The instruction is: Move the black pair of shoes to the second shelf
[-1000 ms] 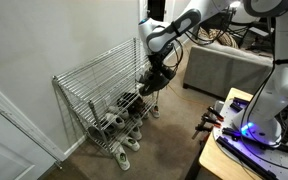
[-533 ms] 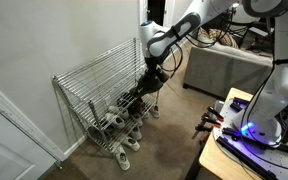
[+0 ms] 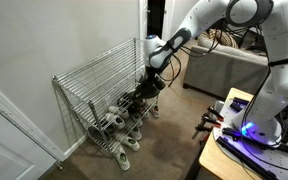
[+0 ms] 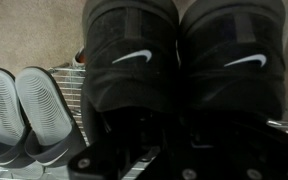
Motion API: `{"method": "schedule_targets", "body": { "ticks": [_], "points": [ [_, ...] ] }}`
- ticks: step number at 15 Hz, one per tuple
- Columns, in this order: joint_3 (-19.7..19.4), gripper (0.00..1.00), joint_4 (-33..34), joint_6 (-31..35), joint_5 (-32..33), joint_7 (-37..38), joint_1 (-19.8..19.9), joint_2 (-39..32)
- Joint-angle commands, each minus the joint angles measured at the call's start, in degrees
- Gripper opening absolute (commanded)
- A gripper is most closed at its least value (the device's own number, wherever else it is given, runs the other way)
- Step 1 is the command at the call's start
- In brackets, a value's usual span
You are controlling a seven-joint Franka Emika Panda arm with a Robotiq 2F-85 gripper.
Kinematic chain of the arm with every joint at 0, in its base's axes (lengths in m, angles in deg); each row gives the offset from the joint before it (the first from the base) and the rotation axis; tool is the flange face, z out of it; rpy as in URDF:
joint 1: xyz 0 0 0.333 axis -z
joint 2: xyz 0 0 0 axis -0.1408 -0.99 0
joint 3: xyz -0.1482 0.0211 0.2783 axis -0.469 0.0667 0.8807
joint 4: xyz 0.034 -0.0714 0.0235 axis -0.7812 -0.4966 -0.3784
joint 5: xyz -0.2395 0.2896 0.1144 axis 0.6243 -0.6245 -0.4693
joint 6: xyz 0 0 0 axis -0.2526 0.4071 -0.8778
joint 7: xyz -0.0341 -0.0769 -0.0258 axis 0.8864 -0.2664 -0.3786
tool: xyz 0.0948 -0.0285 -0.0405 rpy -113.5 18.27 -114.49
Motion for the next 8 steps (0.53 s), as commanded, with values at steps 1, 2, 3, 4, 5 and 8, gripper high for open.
{"method": "schedule_targets", "body": {
  "ticks": [1,2,3,4,5,8],
  "points": [
    [0.7,0.06,3.7,9.4,-3.7,-2.3,1.6,-4.6],
    [0.6,0.06,4.6,11.7,-4.0,-2.3,1.7,-5.9],
    [0.1,0.06,5.5,13.6,-3.8,-2.1,1.4,-7.1],
    [-0.5,0.06,6.2,15.3,-3.3,-1.7,1.0,-8.0],
    [-1.0,0.06,6.7,17.5,-3.1,-1.5,0.8,-8.7],
    [-2.1,0.06,8.0,22.3,-3.0,-1.0,0.6,-10.9]
  ]
}}
